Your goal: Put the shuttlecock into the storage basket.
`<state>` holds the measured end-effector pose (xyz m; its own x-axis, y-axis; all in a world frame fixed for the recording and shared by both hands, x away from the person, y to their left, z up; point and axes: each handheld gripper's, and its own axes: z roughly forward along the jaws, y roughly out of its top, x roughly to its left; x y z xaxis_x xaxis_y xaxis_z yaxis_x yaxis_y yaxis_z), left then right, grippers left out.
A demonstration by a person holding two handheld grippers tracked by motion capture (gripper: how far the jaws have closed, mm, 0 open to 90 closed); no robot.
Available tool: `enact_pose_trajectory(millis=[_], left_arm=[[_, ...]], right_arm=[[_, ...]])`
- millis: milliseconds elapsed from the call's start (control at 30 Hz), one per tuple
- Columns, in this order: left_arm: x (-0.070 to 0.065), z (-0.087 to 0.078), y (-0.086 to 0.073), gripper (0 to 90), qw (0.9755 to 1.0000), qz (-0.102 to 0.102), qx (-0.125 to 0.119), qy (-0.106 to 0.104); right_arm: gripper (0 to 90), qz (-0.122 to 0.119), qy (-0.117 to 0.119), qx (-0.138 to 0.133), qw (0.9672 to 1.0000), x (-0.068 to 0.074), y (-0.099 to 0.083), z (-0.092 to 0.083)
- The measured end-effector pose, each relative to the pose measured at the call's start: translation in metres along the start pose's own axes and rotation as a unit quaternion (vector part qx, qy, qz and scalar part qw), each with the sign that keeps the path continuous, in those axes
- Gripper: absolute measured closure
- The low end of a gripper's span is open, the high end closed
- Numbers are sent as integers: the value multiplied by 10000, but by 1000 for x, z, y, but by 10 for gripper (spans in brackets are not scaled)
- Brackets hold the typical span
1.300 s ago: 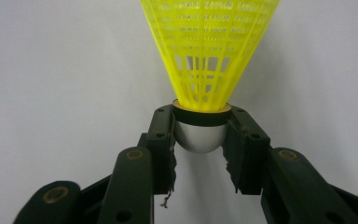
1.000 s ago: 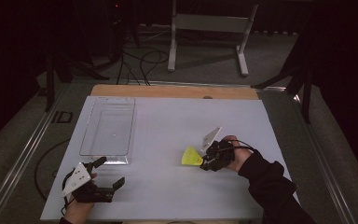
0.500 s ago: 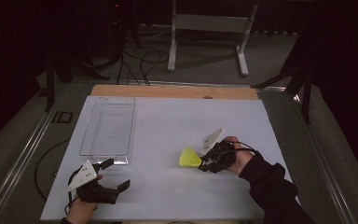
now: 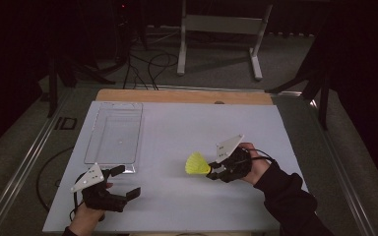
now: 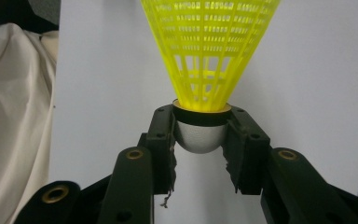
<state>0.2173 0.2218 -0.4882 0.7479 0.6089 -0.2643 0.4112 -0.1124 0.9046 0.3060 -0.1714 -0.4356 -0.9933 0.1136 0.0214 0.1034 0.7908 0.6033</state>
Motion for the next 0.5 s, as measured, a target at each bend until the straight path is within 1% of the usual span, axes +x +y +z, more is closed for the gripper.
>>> enact_pose_trajectory(millis=[67,100,167,200,233,300,333,367,433,467,500], left_arm=[[-2,1,7,2,9999,82,54,-25],[-3,1,10,2,9999,71,73,-59],[-4,3,19,2,9997,-3,175,-197],[-5,5,25,2,9992,-73,286,-266],[-6,6,28,2,9987,-145,345,-343],[-7,10,38,2,9969,-257,532,-514],[-7,12,43,2,9958,-318,615,-592],[-7,14,48,2,9949,-358,695,-637],[-7,19,59,2,9926,-395,871,-756],[-7,19,59,2,9926,-395,871,-756],[-9,24,69,2,9907,-410,962,-874]], right_arm=[[654,-28,-10,23,10000,2,1,-1],[654,-46,-28,22,10000,3,1,-1],[654,-56,-25,-13,10000,4,2,-2],[654,-65,-38,-5,10000,4,3,-2],[654,-88,-29,5,10000,4,3,-2],[654,-72,-18,16,10000,5,3,0],[654,-91,4,72,9999,5,4,1],[654,-99,28,61,9999,6,4,2],[654,-129,54,97,9999,7,4,4],[654,-129,54,97,9999,7,4,4],[654,-117,64,118,9998,8,5,7]])
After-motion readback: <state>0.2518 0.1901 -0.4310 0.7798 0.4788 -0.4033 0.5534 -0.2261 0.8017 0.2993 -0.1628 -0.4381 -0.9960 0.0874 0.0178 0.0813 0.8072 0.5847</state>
